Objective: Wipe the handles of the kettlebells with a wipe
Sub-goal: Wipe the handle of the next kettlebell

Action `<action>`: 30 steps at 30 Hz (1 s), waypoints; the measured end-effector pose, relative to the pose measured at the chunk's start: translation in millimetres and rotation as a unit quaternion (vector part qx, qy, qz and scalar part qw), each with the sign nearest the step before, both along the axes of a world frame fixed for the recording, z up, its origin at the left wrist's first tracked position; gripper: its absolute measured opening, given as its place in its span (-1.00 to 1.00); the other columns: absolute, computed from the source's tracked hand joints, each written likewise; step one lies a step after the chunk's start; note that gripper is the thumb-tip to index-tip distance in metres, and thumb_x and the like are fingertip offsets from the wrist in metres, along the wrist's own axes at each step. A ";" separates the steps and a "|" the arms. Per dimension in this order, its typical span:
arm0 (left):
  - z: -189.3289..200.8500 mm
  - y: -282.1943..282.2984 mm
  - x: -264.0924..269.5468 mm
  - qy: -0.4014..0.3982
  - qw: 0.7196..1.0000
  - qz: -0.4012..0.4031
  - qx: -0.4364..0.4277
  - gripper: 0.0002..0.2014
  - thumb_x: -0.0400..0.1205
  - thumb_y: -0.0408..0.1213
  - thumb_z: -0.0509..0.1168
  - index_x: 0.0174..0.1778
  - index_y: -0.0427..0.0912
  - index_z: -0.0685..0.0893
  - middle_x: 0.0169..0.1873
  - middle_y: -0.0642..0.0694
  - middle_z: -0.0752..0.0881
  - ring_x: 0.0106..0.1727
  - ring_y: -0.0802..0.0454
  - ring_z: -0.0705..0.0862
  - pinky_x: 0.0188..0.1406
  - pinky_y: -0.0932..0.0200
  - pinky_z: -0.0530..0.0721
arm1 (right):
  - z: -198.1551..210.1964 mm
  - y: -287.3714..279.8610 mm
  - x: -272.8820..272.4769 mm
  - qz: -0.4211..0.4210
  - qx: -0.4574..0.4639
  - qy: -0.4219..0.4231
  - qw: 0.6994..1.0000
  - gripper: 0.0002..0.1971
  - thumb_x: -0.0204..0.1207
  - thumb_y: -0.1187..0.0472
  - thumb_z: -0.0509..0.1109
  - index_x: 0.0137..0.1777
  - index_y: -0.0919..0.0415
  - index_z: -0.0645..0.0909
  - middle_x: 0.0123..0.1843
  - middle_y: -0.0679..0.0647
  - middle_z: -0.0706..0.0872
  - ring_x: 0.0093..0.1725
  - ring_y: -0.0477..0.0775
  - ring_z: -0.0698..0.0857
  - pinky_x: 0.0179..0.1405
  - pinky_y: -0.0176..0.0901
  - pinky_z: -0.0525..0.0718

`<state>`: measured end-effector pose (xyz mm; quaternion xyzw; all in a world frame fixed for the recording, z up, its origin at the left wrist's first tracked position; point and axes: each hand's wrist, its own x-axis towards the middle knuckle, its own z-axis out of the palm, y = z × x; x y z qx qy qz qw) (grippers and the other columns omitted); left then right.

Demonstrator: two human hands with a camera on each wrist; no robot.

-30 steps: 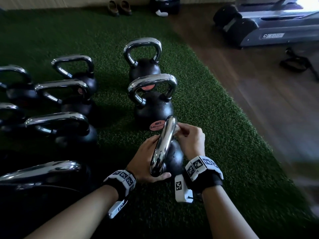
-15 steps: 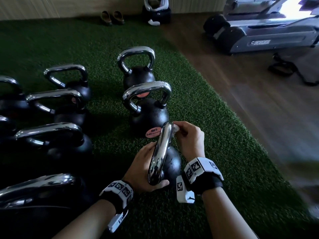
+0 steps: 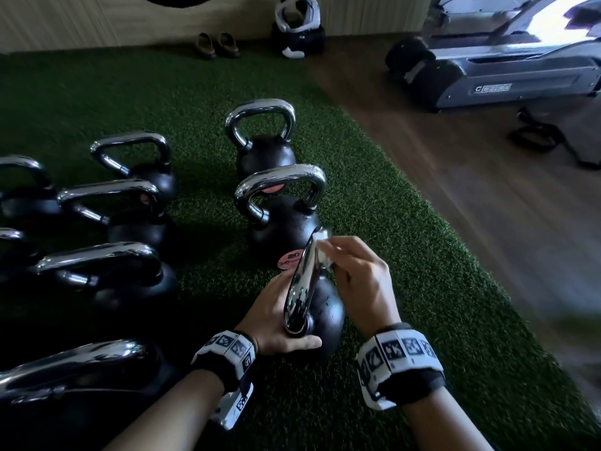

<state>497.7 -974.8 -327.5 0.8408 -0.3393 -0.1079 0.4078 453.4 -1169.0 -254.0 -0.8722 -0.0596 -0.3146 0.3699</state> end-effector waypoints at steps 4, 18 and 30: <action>0.0 -2.3 5.7 0.019 1.000 0.008 -0.003 0.12 0.21 0.04 0.80 0.45 0.70 0.15 0.37 0.89 0.15 0.45 0.80 0.19 0.40 0.76 0.09 | 2.5 0.3 1.2 0.009 -0.019 0.012 1.000 -0.72 0.66 0.45 0.37 0.25 0.27 0.82 0.13 0.08 0.80 0.02 0.02 0.79 0.02 -0.13 0.80; -9.9 -12.5 23.5 0.056 0.998 0.011 0.004 0.03 0.22 0.20 0.76 0.59 0.11 0.44 0.40 0.09 0.67 0.45 0.03 0.67 0.47 -0.19 0.62 | 7.3 37.1 -20.5 -0.095 0.074 0.056 0.991 -0.67 0.44 0.50 0.54 0.16 0.21 0.86 -0.09 -0.07 0.82 -0.25 -0.22 0.70 -0.19 -0.60 0.60; -10.0 -9.2 23.1 0.037 0.999 0.007 -0.019 0.01 0.16 -0.03 0.77 0.46 0.41 0.34 0.15 -0.10 0.71 0.23 -0.21 0.71 0.35 -0.32 0.66 | -25.6 56.1 -50.7 -0.081 0.086 0.141 0.983 -0.82 0.51 0.37 0.59 -0.16 0.05 0.85 -0.32 -0.25 0.68 -0.34 -0.32 0.66 -0.33 -0.60 0.48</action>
